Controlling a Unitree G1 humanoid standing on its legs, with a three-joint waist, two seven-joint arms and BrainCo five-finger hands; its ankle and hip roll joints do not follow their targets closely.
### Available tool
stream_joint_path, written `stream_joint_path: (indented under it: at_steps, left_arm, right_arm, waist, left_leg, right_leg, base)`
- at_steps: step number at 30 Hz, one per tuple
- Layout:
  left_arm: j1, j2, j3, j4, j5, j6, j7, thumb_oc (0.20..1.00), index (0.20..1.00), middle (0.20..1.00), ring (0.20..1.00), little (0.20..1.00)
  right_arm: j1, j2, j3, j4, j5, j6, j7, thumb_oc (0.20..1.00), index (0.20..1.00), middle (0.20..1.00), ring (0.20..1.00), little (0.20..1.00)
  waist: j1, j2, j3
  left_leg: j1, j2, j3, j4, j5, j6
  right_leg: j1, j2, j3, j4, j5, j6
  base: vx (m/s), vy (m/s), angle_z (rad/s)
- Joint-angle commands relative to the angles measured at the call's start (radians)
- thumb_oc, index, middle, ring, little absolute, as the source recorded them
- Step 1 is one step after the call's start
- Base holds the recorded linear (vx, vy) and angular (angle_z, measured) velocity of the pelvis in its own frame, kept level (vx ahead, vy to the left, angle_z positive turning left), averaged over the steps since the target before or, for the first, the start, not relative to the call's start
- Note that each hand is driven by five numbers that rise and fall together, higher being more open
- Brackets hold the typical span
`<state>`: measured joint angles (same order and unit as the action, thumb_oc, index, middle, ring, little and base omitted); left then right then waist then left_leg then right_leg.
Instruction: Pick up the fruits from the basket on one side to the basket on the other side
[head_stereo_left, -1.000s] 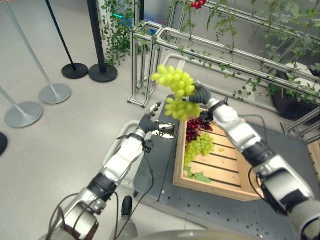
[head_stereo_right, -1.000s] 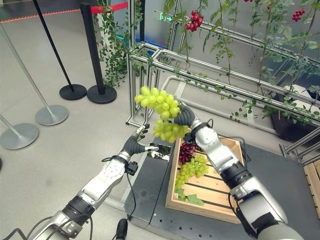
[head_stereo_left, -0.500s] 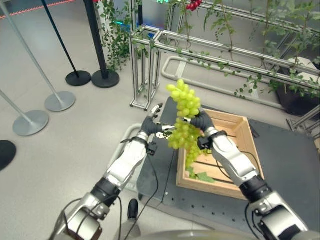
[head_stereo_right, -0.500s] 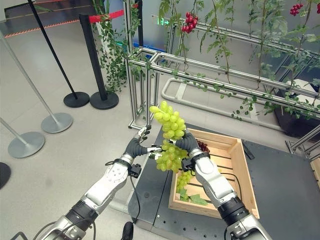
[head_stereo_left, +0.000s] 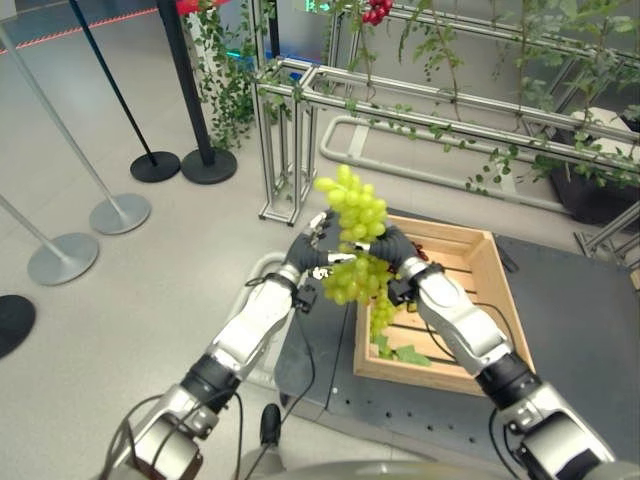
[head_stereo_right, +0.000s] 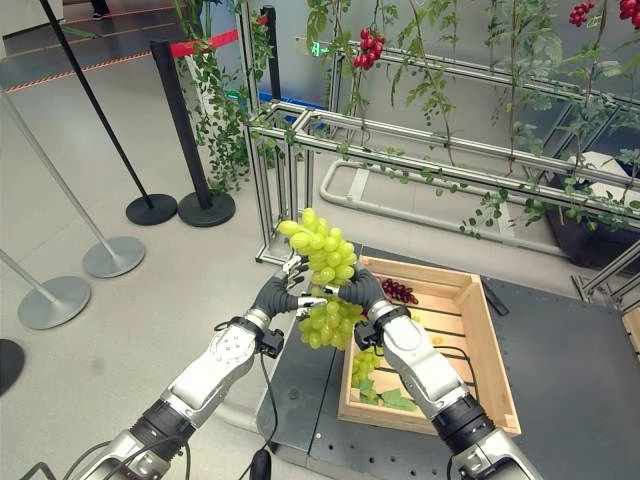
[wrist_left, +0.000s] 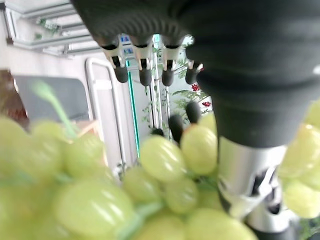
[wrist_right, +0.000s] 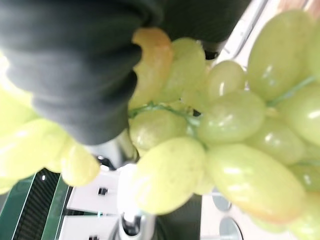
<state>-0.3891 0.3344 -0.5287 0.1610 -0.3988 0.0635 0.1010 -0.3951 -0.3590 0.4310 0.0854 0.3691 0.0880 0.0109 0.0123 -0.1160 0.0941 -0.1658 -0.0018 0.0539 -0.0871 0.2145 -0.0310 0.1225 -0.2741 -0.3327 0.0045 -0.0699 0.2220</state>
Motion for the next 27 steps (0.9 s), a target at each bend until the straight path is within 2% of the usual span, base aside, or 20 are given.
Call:
stream_joint_path:
  at_steps: [1,11,17,20,25,26,27]
  left_arm:
    - [-0.057,-0.041,-0.032,0.053,-0.1,-0.046,-0.044,1.0,1.0,1.0,1.0,1.0]
    - [-0.084,-0.063,-0.047,0.102,-0.228,-0.037,-0.066,1.0,1.0,1.0,1.0,1.0]
    - [-0.104,-0.095,-0.047,0.143,-0.238,-0.047,-0.026,1.0,1.0,1.0,1.0,1.0]
    - [-0.1,-0.103,-0.026,0.126,-0.204,-0.065,0.022,1.0,1.0,1.0,1.0,1.0]
    - [-0.115,-0.099,0.002,0.089,-0.06,-0.097,0.107,1.0,1.0,1.0,1.0,1.0]
    - [-0.129,-0.108,0.003,0.104,-0.054,-0.104,0.132,0.2,0.2,0.2,0.2,0.2]
    - [-0.129,-0.108,0.003,0.105,-0.054,-0.105,0.132,0.2,0.2,0.2,0.2,0.2]
  right_arm:
    - [-0.131,0.042,0.021,-0.046,0.013,-0.062,0.034,0.2,0.2,0.2,0.2,0.2]
    - [-0.191,0.102,0.116,-0.026,0.028,-0.054,0.071,0.2,0.2,0.2,0.2,0.2]
    - [-0.226,0.171,0.172,-0.006,0.058,-0.062,0.063,0.2,0.2,0.2,0.2,0.2]
    - [-0.221,0.192,0.183,-0.022,0.075,-0.07,0.053,0.2,0.2,0.2,0.2,0.2]
    - [-0.206,0.208,0.188,-0.057,0.117,-0.101,0.02,0.2,0.2,0.2,0.2,0.2]
    - [-0.206,0.218,0.197,-0.055,0.141,-0.11,0.012,0.2,0.2,0.2,0.2,0.2]
    - [-0.206,0.218,0.197,-0.055,0.141,-0.11,0.012,0.2,0.2,0.2,0.2,0.2]
  waist:
    - [0.008,0.004,-0.037]
    - [0.01,0.013,-0.039]
    - [0.013,0.015,-0.04]
    - [0.016,0.014,-0.037]
    - [0.021,0.007,-0.029]
    - [0.021,0.005,-0.026]
    - [0.021,0.005,-0.026]
  left_leg:
    - [0.137,-0.022,0.003,0.033,-0.24,0.017]
    - [0.148,-0.022,0.004,0.039,-0.248,0.018]
    - [0.147,-0.023,0.002,0.042,-0.249,0.018]
    - [0.147,-0.024,-0.001,0.042,-0.249,0.019]
    - [0.144,-0.024,-0.002,0.042,-0.249,0.018]
    - [0.142,-0.025,0.0,0.044,-0.25,0.018]
    - [0.142,-0.025,0.0,0.044,-0.25,0.018]
  right_leg:
    - [-0.123,-0.04,0.037,0.06,0.115,-0.001]
    - [-0.117,-0.04,0.043,0.061,0.11,-0.002]
    - [-0.113,-0.038,0.042,0.056,0.109,-0.004]
    - [-0.11,-0.038,0.039,0.056,0.108,-0.005]
    - [-0.111,-0.039,0.038,0.056,0.105,-0.005]
    - [-0.113,-0.039,0.037,0.056,0.105,-0.005]
    - [-0.113,-0.039,0.037,0.056,0.105,-0.005]
  base:
    - [0.0,0.0,0.0]
    - [0.0,0.0,0.0]
    - [0.0,0.001,-0.02]
    - [0.0,0.0,0.0]
    - [0.0,0.0,0.0]
    - [0.0,0.0,0.0]
    - [0.0,0.0,0.0]
